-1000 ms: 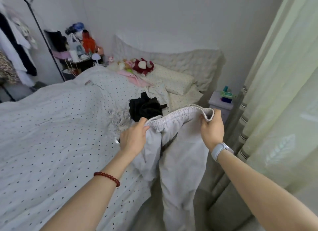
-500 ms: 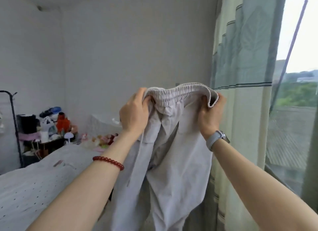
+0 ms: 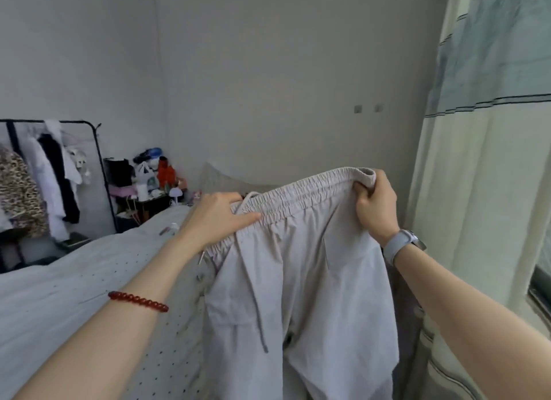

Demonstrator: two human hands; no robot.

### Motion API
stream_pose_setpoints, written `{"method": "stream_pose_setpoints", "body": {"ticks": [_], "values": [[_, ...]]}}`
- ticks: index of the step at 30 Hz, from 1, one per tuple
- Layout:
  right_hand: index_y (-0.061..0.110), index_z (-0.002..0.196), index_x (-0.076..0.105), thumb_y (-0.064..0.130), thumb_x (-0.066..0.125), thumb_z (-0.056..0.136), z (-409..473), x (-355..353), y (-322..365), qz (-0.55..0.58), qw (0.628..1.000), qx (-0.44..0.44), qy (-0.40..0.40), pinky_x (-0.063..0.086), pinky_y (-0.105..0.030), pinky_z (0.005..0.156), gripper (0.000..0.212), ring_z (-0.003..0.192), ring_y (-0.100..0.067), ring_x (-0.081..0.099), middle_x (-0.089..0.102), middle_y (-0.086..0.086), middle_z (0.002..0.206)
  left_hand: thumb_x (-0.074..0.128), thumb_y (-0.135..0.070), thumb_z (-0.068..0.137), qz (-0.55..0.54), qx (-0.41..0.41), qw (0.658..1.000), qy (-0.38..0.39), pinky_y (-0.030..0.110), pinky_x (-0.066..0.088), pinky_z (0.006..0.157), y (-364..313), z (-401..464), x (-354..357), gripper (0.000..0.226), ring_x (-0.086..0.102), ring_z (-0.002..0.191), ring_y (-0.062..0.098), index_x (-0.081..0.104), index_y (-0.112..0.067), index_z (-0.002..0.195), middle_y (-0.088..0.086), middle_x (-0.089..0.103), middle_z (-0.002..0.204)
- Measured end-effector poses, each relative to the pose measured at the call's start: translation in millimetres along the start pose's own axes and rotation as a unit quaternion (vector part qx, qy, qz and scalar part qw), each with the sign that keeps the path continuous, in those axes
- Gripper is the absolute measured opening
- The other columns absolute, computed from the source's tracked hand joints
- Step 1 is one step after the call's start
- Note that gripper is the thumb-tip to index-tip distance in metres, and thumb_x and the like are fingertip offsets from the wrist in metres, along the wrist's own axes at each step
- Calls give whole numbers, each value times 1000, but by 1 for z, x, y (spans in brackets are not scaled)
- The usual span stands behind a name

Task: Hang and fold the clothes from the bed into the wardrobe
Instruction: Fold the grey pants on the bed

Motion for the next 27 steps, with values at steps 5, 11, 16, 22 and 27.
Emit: {"method": "stream_pose_setpoints", "body": {"ticks": [5,11,16,22,27], "values": [[3,106,55,0,41,91,-22,83,-3,22,996,27,77,31,-21,76,21,101,-27,50,58,-13,104,63,-54,79,34,-63,997,17,32,46,62,57,-20,-6,35,59,73,15,65,-20,77,-2,65,78],[3,119,51,3,47,93,-63,209,-26,58,967,57,241,29,-22,70,26,107,-32,53,61,-17,112,58,-63,78,123,-217,968,17,33,49,74,180,-55,-4,38,61,88,19,65,-26,85,-6,65,87],[2,121,46,4,47,93,-68,316,-20,125,942,54,308,30,-23,69,27,105,-30,53,58,-15,111,53,-66,80,238,-326,914,-42,28,46,74,241,-62,-28,49,59,100,21,62,-29,110,-3,66,107],[2,107,53,-3,44,91,-46,420,23,220,918,-27,328,30,-18,70,19,94,-24,52,56,-9,100,41,-69,84,401,-408,811,-122,28,40,66,277,-51,-67,52,63,96,25,59,-28,110,5,69,100],[2,108,56,-3,43,91,-27,497,67,276,904,-62,320,32,-21,76,22,96,-24,50,54,-8,100,39,-68,86,441,-443,765,-154,31,39,63,315,-33,-112,51,64,92,29,54,-19,95,8,69,96]]}}
Point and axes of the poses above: each hand's wrist, its own z-axis towards the middle knuckle, its own x-axis out of the palm, y = z × x, the point moved 7 cm from there along z, towards the middle knuckle
